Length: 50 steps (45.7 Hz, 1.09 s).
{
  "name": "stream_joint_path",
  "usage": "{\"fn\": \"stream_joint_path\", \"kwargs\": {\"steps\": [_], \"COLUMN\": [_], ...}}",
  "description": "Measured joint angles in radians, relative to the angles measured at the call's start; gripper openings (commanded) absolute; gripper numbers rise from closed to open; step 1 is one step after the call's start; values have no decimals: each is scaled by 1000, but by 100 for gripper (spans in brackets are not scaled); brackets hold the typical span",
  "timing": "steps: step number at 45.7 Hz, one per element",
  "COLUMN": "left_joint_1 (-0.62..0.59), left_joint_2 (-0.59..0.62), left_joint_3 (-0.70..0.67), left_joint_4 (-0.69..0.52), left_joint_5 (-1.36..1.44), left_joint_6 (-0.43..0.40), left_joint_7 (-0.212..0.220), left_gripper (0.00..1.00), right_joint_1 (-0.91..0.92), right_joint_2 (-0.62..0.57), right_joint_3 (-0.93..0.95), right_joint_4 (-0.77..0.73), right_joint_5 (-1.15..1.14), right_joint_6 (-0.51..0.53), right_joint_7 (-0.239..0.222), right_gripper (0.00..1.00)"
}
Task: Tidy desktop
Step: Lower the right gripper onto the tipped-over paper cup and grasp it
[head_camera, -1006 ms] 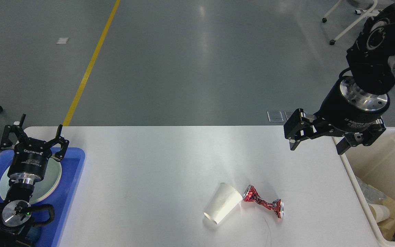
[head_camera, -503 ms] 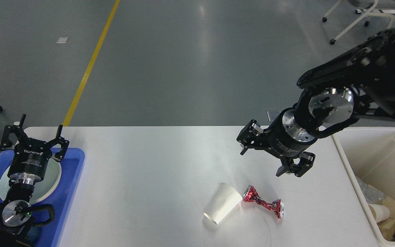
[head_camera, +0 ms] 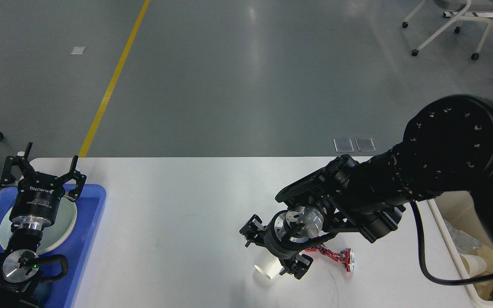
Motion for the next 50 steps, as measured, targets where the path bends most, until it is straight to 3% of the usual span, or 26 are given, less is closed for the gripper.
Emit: {"fn": "stream_joint_path", "kwargs": {"steps": [12,39,43,50], "left_joint_1": [0,0,0,0], "left_joint_2": [0,0,0,0], "left_joint_3": [0,0,0,0], "left_joint_4": [0,0,0,0], "left_joint_5": [0,0,0,0], "left_joint_6": [0,0,0,0], "left_joint_7": [0,0,0,0], "left_gripper": [97,97,97,97], "right_joint_1": [-143,-283,-289,-301], "right_joint_2": [18,21,21,21], "right_joint_3": [4,1,0,0], "right_joint_4": [-132,-276,-286,-292], "right_joint_5": [-9,-128,-132,-135], "right_joint_6": [-81,-91,-92,-92], "right_joint_7": [1,7,7,6], "right_gripper": [100,96,91,72]}}
